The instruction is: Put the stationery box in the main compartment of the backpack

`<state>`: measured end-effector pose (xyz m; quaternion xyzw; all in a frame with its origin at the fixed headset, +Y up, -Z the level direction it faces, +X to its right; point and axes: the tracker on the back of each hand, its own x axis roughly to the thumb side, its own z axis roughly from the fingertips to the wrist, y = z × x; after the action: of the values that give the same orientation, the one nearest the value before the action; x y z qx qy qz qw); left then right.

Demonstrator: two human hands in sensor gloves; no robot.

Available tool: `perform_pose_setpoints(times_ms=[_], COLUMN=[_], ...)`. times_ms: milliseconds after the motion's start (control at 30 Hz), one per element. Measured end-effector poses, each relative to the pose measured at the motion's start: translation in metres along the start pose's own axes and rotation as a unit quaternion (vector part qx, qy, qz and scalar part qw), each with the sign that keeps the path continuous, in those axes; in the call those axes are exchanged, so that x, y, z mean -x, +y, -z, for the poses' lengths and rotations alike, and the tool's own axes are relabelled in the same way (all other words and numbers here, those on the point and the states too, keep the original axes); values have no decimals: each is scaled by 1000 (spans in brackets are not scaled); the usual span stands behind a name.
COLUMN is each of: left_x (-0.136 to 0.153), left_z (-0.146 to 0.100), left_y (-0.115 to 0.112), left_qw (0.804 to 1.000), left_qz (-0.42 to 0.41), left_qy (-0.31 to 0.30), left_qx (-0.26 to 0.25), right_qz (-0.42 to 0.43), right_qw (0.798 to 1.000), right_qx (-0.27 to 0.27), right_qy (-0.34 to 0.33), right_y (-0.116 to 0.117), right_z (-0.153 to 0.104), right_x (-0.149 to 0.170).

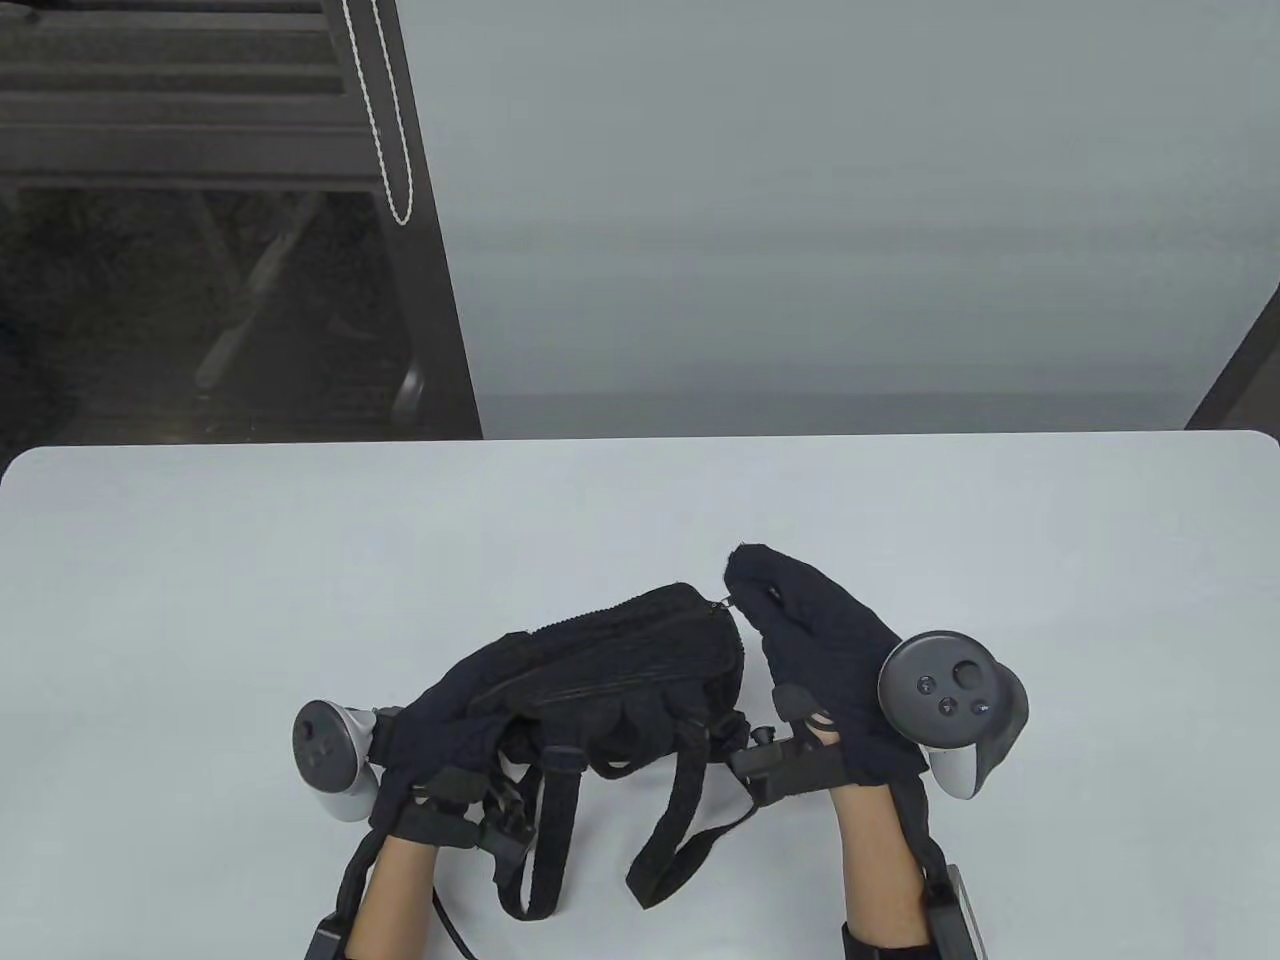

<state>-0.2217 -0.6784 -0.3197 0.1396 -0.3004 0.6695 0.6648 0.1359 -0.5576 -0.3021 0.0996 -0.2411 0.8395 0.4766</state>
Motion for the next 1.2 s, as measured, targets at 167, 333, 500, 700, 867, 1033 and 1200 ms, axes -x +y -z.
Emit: perform_pose_setpoints(times_ms=[167,333,500,700,867,1033,1200], left_x=[1,2,3,9,12,12,13], left_z=[-1,-3,-4,-9,-12,-15,-19], left_y=[5,10,16,27,34,44,57], left_qw=[999,997,995,993,988,987,981], left_qz=[-38,-61,-78,-63,-84,-23,-26], left_qy=[3,0,2,21,30,41,42], left_qx=[-14,-39,-65,-93,-127,-154,-189], right_qz=[16,26,4,-40,-137,-200,-216], right_qw=[999,997,991,991,986,975,970], right_qx=[-9,-17,-99,-109,-88,-91,-107], right_qy=[42,70,92,62,-28,-45,-4], right_y=[10,30,64,81,62,48,53], right_z=[-8,-19,-29,-39,-51,-72,-84], right_x=[37,68,90,85,60,62,93])
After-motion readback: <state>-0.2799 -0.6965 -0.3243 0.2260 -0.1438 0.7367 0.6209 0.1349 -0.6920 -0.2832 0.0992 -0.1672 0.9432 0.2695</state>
